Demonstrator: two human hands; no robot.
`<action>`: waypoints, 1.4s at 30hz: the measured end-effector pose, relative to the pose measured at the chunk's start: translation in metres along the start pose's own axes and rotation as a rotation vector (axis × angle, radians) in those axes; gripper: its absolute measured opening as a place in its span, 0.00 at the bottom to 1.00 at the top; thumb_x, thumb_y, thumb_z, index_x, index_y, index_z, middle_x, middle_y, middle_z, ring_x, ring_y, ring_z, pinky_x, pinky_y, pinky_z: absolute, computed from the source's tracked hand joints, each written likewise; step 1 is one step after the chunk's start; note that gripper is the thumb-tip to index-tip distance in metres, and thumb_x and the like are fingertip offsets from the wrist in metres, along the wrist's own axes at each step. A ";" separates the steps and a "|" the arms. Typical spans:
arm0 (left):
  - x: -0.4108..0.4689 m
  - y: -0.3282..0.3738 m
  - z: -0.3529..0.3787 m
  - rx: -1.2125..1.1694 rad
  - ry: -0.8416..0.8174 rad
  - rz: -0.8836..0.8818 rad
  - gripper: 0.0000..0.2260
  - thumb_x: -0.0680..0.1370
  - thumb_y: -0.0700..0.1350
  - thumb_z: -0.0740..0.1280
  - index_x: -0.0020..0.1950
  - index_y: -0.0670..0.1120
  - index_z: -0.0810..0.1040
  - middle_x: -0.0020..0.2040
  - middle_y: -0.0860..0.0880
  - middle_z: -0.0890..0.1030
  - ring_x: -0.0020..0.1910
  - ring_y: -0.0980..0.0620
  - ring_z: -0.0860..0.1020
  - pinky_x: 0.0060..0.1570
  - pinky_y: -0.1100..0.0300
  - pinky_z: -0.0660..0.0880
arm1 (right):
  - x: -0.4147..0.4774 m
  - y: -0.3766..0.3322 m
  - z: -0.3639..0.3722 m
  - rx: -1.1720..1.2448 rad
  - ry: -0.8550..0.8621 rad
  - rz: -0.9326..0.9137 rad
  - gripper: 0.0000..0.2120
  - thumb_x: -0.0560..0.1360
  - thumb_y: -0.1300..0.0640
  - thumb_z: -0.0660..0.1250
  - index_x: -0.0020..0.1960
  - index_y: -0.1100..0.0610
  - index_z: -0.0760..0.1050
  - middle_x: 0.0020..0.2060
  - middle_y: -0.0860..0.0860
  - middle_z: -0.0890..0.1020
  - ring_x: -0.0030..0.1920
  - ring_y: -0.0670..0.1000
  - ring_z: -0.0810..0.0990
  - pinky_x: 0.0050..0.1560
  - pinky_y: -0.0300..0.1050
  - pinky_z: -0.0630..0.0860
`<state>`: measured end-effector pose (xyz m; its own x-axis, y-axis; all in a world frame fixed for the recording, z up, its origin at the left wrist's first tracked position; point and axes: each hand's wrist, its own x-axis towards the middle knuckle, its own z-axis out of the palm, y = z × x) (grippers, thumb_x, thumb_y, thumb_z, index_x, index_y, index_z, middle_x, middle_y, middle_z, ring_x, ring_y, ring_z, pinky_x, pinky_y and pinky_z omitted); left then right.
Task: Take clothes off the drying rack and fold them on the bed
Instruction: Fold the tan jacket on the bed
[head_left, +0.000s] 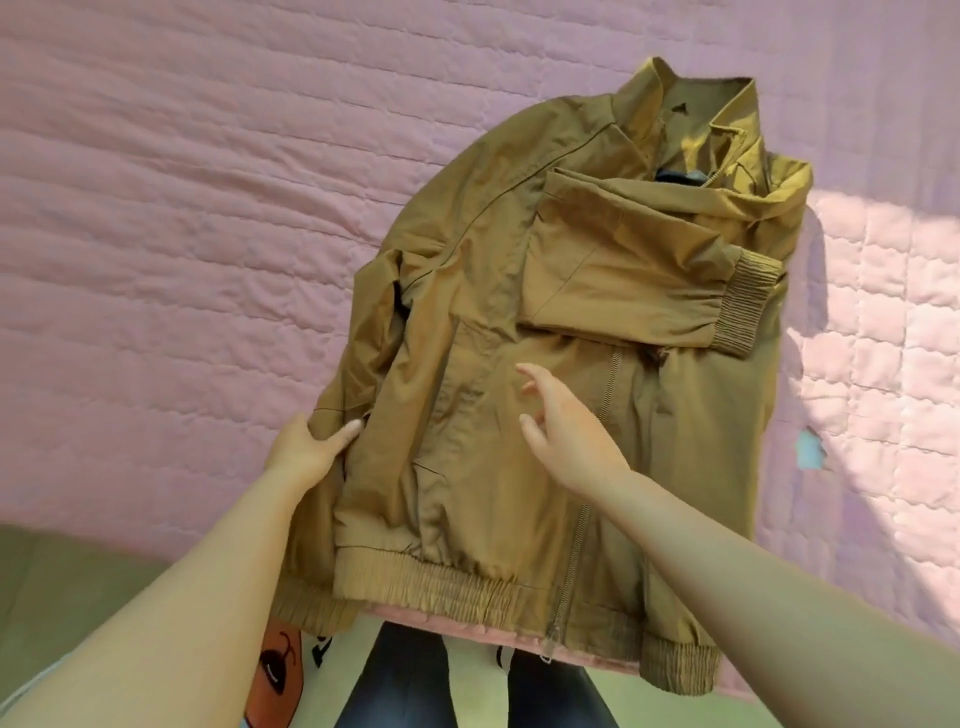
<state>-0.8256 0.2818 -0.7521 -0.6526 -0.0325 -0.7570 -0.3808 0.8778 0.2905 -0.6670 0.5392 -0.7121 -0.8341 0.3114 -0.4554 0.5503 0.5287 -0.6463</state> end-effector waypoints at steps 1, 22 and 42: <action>0.002 -0.003 -0.006 0.010 -0.079 0.013 0.26 0.70 0.62 0.72 0.61 0.45 0.78 0.54 0.45 0.82 0.55 0.44 0.79 0.56 0.49 0.76 | 0.002 -0.003 0.002 -0.017 -0.032 0.003 0.24 0.79 0.58 0.59 0.73 0.49 0.59 0.63 0.48 0.73 0.49 0.51 0.77 0.54 0.51 0.74; 0.175 0.050 -0.299 0.265 0.682 0.423 0.19 0.72 0.42 0.72 0.62 0.48 0.75 0.61 0.40 0.73 0.61 0.37 0.71 0.61 0.45 0.69 | 0.183 -0.207 0.090 -0.177 0.287 -0.267 0.18 0.72 0.60 0.66 0.62 0.55 0.74 0.58 0.51 0.74 0.59 0.52 0.72 0.62 0.46 0.69; 0.208 0.011 -0.323 -1.188 0.512 0.171 0.15 0.66 0.39 0.72 0.45 0.49 0.68 0.44 0.47 0.79 0.39 0.52 0.78 0.40 0.53 0.82 | 0.265 -0.267 0.137 -0.394 -0.229 -0.107 0.52 0.67 0.44 0.75 0.75 0.32 0.40 0.78 0.43 0.40 0.78 0.57 0.43 0.68 0.68 0.57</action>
<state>-1.1775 0.1307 -0.7172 -0.8239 -0.3715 -0.4280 -0.4392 -0.0588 0.8964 -1.0297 0.3722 -0.7440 -0.8307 0.0801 -0.5509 0.3680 0.8215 -0.4355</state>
